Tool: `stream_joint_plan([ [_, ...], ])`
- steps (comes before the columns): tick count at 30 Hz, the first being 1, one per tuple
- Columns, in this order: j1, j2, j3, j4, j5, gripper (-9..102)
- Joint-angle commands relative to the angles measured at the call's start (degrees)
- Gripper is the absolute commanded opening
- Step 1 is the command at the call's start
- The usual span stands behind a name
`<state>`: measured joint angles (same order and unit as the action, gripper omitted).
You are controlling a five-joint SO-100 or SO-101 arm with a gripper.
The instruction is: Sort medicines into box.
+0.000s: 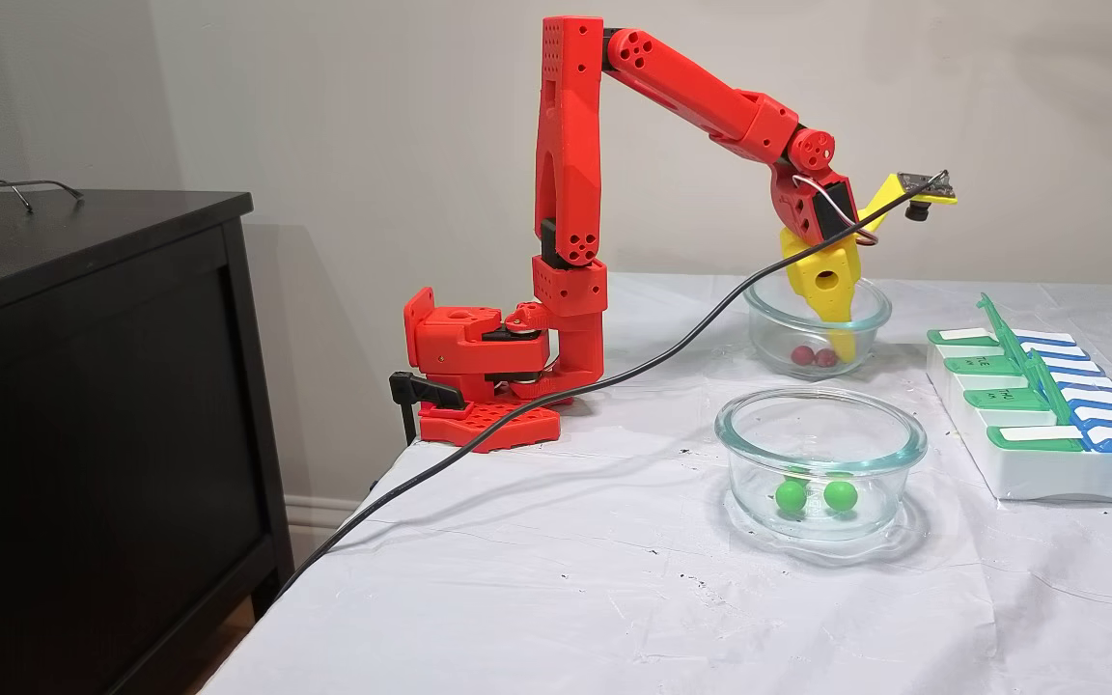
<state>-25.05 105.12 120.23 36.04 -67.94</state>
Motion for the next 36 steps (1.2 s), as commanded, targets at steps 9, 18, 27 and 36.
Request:
stream_joint_plan([
  [9, 1.9, 0.6, 0.9, -3.5, -1.7, 13],
  [18, 1.1, 2.3, 1.5, -2.2, -1.5, 0],
  [27, -4.2, 8.1, -2.6, 11.8, 9.8, 0],
  [36, -7.0, 9.5, -10.0, 18.9, 26.0, 0],
])
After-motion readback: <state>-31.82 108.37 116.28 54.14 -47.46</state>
